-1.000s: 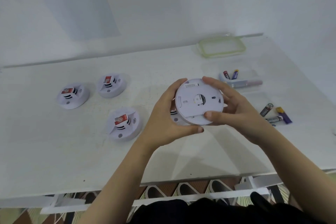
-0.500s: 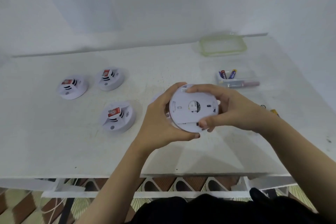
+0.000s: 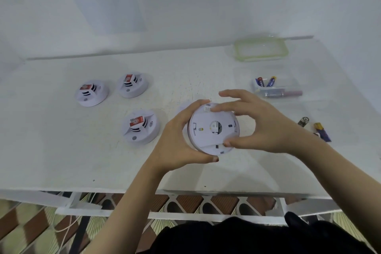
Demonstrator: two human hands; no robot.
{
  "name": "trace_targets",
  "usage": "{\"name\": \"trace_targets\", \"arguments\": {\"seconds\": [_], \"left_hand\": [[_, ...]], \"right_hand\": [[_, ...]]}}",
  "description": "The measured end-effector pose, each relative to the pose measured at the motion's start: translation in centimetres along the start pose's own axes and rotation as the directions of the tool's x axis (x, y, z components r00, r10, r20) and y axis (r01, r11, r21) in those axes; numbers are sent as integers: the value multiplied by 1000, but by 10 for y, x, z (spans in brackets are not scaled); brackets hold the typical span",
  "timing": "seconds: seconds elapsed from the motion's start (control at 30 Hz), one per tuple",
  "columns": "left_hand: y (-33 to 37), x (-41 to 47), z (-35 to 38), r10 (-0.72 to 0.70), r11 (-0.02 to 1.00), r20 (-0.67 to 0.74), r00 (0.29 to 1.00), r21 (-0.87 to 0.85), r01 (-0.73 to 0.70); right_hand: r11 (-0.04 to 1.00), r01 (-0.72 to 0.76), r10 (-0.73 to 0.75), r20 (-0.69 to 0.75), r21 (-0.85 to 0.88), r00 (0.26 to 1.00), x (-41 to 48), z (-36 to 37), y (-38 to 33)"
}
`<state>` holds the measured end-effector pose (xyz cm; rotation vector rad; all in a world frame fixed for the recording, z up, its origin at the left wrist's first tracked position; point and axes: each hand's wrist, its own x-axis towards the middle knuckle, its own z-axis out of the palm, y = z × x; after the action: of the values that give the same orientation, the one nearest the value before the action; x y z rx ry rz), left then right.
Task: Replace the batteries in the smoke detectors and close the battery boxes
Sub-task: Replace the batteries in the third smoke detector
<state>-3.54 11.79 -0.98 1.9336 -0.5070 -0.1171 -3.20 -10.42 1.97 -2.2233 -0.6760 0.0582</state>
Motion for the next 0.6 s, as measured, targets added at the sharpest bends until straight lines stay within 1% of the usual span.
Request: {"name": "trace_targets", "arguments": {"seconds": [0.1, 0.17, 0.23, 0.37, 0.5, 0.6], "left_hand": [[-5, -5, -1, -23, 999, 21, 1000, 32, 22], [-8, -7, -2, -36, 999, 37, 999, 37, 35], [-9, -7, -5, -51, 998, 59, 997, 52, 48], [-10, -6, -11, -71, 995, 102, 992, 74, 63], [-13, -5, -18, -81, 994, 152, 985, 84, 68], [-15, -7, -21, -104, 991, 147, 984, 96, 90]], "right_hand": [[972, 115, -118, -4, -206, 993, -3, 11, -4], [914, 186, -199, 1, -359, 980, -4, 18, -9], [869, 224, -240, 20, -442, 971, -2, 23, -12], [850, 234, -243, 44, -471, 969, 1, 29, -12], [863, 201, -220, 12, -463, 975, 1, 36, -9], [889, 154, -168, 6, -431, 986, 0, 37, -1]]}}
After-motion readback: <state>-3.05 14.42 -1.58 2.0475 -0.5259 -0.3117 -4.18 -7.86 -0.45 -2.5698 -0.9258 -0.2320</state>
